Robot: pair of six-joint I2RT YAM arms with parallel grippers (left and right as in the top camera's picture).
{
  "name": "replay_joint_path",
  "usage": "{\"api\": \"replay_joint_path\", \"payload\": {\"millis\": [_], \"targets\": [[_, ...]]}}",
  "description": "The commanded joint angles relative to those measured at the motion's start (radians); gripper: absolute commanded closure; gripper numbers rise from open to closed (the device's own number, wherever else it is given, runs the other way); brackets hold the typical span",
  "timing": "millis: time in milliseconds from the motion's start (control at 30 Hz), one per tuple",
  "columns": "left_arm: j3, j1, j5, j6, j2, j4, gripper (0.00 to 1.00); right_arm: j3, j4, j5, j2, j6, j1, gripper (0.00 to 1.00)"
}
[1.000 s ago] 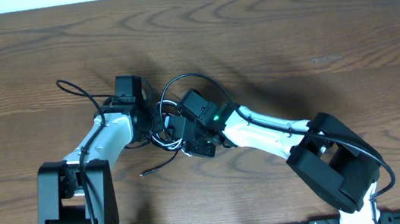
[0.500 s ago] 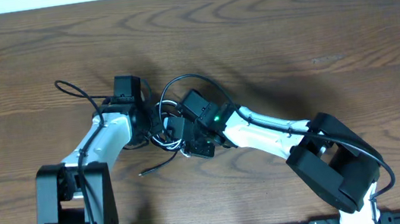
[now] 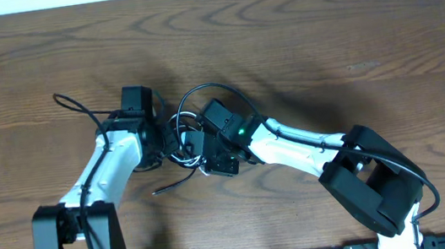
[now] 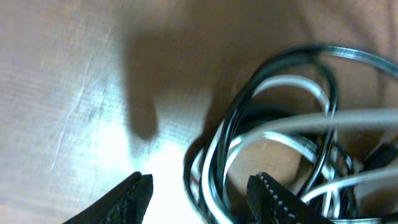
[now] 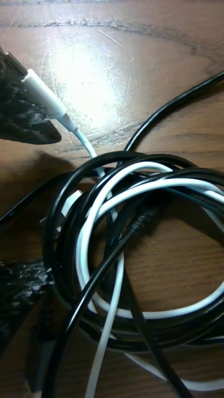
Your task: Untangle cables
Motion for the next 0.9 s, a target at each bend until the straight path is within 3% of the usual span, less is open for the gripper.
{"api": "replay_joint_path", "payload": {"millis": [0,233,467,567,667,867], "targets": [[0.015,0.019,0.069,-0.005,-0.038,-0.046,0.44,0.007,0.022,-0.043,-0.019,-0.041,0.01,0.44],[0.015,0.119,0.183,-0.017,-0.04,-0.136,0.45,0.007,0.055,-0.063,-0.019,-0.062,0.01,0.43],[0.01,0.153,0.188,-0.017,-0.04,-0.178,0.45,0.007,0.084,-0.119,-0.018,-0.063,0.01,0.43],[-0.006,0.153,0.168,-0.018,-0.039,-0.168,0.6,0.007,0.096,-0.122,-0.017,-0.062,0.01,0.44],[-0.016,0.153,0.138,-0.018,-0.038,-0.164,0.67,0.007,0.105,-0.156,-0.017,-0.062,0.01,0.44],[-0.016,0.153,0.041,-0.072,-0.038,-0.167,0.72,0.007,0.108,-0.181,-0.017,-0.062,0.01,0.46]]}}
